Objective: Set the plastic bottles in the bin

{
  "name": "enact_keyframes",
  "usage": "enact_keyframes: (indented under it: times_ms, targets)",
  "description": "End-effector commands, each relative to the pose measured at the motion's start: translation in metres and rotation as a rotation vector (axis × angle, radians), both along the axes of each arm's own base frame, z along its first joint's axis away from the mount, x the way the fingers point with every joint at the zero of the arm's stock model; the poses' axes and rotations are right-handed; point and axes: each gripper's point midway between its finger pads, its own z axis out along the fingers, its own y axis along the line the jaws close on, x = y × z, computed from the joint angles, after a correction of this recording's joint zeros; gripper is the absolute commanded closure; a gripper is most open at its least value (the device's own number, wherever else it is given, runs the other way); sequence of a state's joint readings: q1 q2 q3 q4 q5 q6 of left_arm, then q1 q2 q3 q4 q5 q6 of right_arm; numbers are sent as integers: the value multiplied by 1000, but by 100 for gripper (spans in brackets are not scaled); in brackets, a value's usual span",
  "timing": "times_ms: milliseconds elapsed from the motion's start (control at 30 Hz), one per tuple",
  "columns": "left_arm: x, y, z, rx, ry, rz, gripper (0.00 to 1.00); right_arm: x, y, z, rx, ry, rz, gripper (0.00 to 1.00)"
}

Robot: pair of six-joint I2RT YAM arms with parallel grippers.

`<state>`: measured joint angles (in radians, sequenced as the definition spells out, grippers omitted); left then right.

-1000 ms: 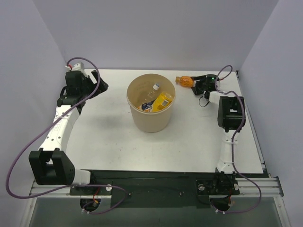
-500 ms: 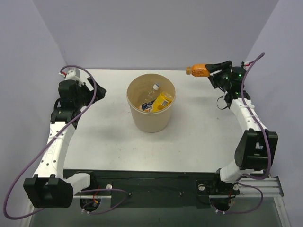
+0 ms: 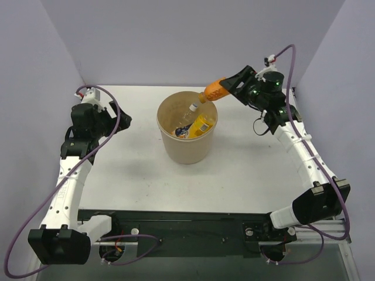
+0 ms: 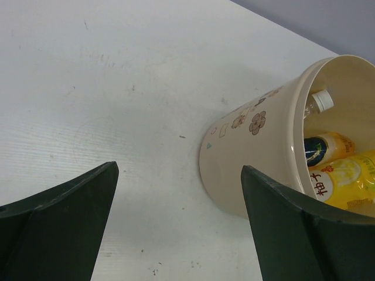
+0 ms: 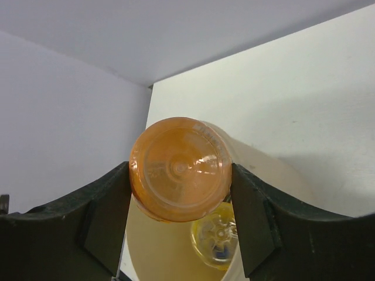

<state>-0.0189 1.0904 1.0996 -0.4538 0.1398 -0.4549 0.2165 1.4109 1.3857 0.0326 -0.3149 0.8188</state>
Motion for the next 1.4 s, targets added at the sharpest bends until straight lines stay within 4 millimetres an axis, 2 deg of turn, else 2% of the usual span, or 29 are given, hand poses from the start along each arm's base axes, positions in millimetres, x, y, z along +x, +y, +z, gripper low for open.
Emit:
enact_keyframes:
  times_ms: [0, 33, 67, 100, 133, 167, 200, 233, 300, 467, 567, 633, 667, 700, 733, 767, 800, 833, 867, 900, 933, 967, 1000, 1033, 1100, 1200, 1267, 1367]
  targets:
    - [-9, 0, 10, 33, -31, -23, 3, -1, 47, 7, -99, -31, 108, 64]
    - [-11, 1, 10, 39, -28, -24, 3, -1, 63, 0, -120, -22, 144, 64]
    - [-12, 1, 10, 42, -27, -22, 3, -1, 70, 6, -125, -30, 156, 59]
    - [-13, 1, 9, 45, -23, -25, 3, 0, 85, -5, -149, -11, 190, 50]
    - [-14, 1, 9, 49, -24, -25, 3, -1, 91, 4, -154, -5, 212, 27]
    - [-16, 1, 10, 54, -23, -29, 3, 4, 102, -12, -177, 38, 236, 19]
    - [-17, 2, 10, 57, -21, -29, 3, 2, 106, -5, -182, 54, 246, 13]
    - [-18, 2, 11, 62, -20, -32, 3, 7, 111, -15, -193, 81, 257, 10]
    - [-19, 3, 12, 72, -19, -37, 3, 10, 113, -14, -189, 89, 252, 8]
    - [-23, 5, 11, 93, -6, -37, 3, 0, 97, 7, -210, 34, 209, 5]
    - [-22, 2, 8, 76, 6, -46, 3, -8, 70, 14, -307, 6, 136, 3]
    - [-22, -1, 8, 67, 11, -60, 3, -19, 39, 8, -403, 37, 60, 1]
    - [-22, -1, 6, 64, 21, -60, 3, -30, 19, 8, -444, 66, 17, 0]
    - [-22, -2, 7, 62, 22, -62, 3, -35, -3, -1, -519, 100, -55, 0]
    - [-22, -1, 5, 62, 35, -63, 3, -50, -26, -2, -572, 135, -102, 0]
    - [-22, -1, 6, 62, 37, -61, 3, -58, -48, -10, -632, 167, -180, 0]
    - [-21, -1, 5, 61, 43, -61, 3, -76, -69, -12, -665, 200, -219, 0]
    - [-22, -3, 4, 59, 52, -67, 3, -90, -89, -28, -729, 263, -270, 0]
    - [-22, -3, 3, 60, 56, -71, 3, -106, -108, -23, -738, 266, -325, 0]
    - [-23, -4, 3, 59, 59, -75, 3, -121, -119, -45, -780, 336, -325, 0]
    - [-23, -3, 2, 63, 66, -76, 3, -137, -130, -39, -757, 326, -364, 0]
    - [-24, -3, 1, 64, 69, -77, 3, -150, -138, -60, -788, 387, -363, 0]
    - [-26, -3, -2, 70, 74, -82, 3, -163, -143, -57, -761, 375, -382, 0]
    - [-28, -3, -3, 73, 76, -82, 3, -179, -149, -72, -772, 408, -380, 0]
    - [-32, -1, -9, 86, 85, -81, 3, -198, -153, -96, -762, 474, -377, 0]
    - [-37, 0, -17, 105, 97, -91, 3, -220, -149, -132, -733, 573, -335, 0]
    - [-41, -1, -18, 107, 91, -98, 3, -230, -148, -147, -725, 616, -329, 0]
    - [-47, -3, -20, 100, 81, -112, 3, -235, -152, -154, -729, 625, -343, 0]
